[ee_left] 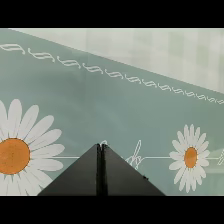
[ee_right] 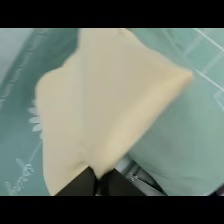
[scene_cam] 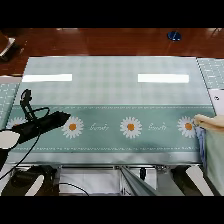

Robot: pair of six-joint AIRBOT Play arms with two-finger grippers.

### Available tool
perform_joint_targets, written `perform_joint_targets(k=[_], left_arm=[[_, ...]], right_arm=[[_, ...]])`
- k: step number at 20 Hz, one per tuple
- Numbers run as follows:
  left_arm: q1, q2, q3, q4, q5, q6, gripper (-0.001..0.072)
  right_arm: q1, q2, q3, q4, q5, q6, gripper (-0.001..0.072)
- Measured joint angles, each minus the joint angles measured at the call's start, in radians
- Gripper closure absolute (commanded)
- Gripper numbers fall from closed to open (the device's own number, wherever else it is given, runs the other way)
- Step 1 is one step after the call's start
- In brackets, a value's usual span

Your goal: Fold the shirts.

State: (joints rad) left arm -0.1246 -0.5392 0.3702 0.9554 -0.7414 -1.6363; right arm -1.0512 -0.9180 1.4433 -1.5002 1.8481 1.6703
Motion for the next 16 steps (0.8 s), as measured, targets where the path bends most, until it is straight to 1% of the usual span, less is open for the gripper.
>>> perform_joint_targets(k=[1, 2, 3, 5, 7, 9, 10, 11, 12, 14, 16], left_arm=[[0.000, 0.000, 0.000, 0.000, 0.000, 0.000, 0.0690], [0.000, 0.000, 0.000, 0.000, 0.000, 0.000, 0.0690], [0.000, 0.000, 0.000, 0.000, 0.000, 0.000, 0.0690], [0.000, 0.000, 0.000, 0.000, 0.000, 0.000, 0.0690], [0.000, 0.000, 0.000, 0.000, 0.000, 0.003, 0.0690], [0.005, -0.001, 0.006, 0.000, 0.012, 0.021, 0.0690], [0.015, -0.003, 0.020, 0.000, 0.026, 0.034, 0.0690], [0.035, -0.008, 0.048, 0.001, 0.043, 0.048, 0.0690], [0.061, -0.019, 0.087, 0.001, 0.050, 0.063, 0.0690], [0.113, -0.062, 0.206, 0.001, 0.061, 0.098, 0.0690], [0.144, -0.138, 0.374, 0.001, 0.050, 0.133, 0.0691]], right_arm=[[-0.018, 0.030, -0.047, -0.048, -0.001, 0.006, 0.0687], [-0.030, 0.053, -0.090, -0.077, -0.001, 0.010, 0.0502], [-0.039, 0.074, -0.133, -0.108, -0.003, 0.017, 0.0299], [-0.049, 0.097, -0.202, -0.166, -0.005, 0.027, 0.0307], [-0.055, 0.108, -0.242, -0.189, -0.011, 0.034, 0.0312], [-0.058, 0.114, -0.256, -0.199, -0.045, 0.037, 0.0424], [-0.059, 0.116, -0.254, -0.183, -0.079, 0.038, 0.0500], [-0.060, 0.117, -0.246, -0.152, -0.117, 0.040, 0.0639], [-0.060, 0.114, -0.232, -0.097, -0.169, 0.040, 0.0695], [-0.041, 0.092, -0.193, 0.086, -0.280, 0.018, 0.0696], [0.044, 0.048, -0.139, 0.303, -0.393, -0.022, 0.0695]])
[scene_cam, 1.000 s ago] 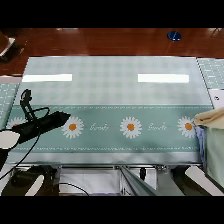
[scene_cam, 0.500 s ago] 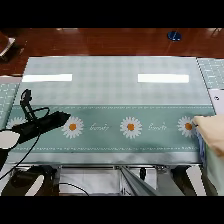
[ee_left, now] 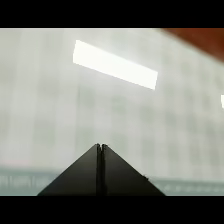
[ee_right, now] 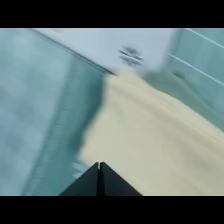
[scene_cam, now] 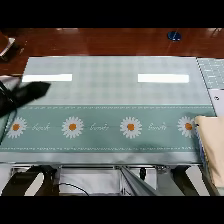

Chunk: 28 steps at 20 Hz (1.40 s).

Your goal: Fold the shirts.

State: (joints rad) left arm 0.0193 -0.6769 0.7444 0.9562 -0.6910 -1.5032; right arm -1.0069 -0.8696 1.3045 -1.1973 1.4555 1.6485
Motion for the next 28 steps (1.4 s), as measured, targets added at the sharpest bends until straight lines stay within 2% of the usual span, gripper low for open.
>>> perform_joint_targets(k=[2, 4, 7, 11, 17, 28], left_arm=[[-0.006, -0.098, 0.192, 0.000, -0.037, 0.023, 0.0690], [-0.050, -0.190, 0.348, 0.000, -0.079, 0.039, 0.0691], [-0.160, -0.294, 0.430, 0.032, -0.138, 0.068, 0.0691], [-0.275, -0.417, 0.355, 0.135, -0.145, 0.038, 0.0691], [-0.278, -0.504, 0.327, 0.187, -0.146, 0.013, 0.0689], [-0.272, -0.520, 0.324, 0.196, -0.147, 0.006, 0.0689]], right_arm=[[0.171, -0.053, 0.060, 0.145, -0.109, -0.050, 0.0695], [0.401, -0.108, 0.097, 0.186, -0.201, -0.100, 0.0695], [0.774, -0.209, 0.090, 0.052, -0.282, -0.129, 0.0696], [1.080, -0.370, -0.003, -0.238, -0.335, -0.035, 0.0695], [1.179, -0.491, -0.045, -0.397, -0.349, 0.043, 0.0695], [1.194, -0.512, -0.051, -0.430, -0.293, 0.059, 0.0695]])
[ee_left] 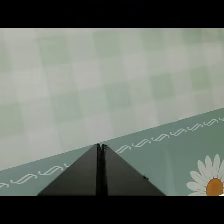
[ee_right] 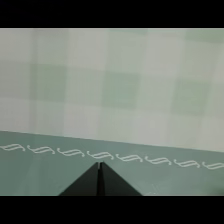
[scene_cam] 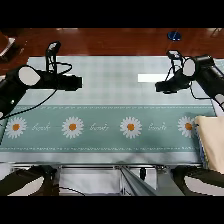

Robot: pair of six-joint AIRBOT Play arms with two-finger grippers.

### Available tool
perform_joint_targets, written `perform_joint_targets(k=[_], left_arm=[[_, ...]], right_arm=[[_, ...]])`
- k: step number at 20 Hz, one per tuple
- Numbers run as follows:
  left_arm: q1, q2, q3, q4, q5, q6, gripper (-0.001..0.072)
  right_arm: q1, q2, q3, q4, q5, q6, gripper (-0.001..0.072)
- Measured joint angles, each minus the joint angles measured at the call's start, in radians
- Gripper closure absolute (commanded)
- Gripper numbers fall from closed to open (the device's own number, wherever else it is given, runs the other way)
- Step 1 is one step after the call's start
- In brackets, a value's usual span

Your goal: Fold the shirts.

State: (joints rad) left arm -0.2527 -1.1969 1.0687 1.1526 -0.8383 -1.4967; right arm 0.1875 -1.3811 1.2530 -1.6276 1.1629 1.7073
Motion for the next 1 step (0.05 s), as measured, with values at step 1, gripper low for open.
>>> perform_joint_targets(k=[1], left_arm=[[0.000, 0.000, 0.000, 0.000, 0.000, 0.000, 0.0689]], right_arm=[[0.000, 0.000, 0.000, 0.000, 0.000, 0.000, 0.0695]])
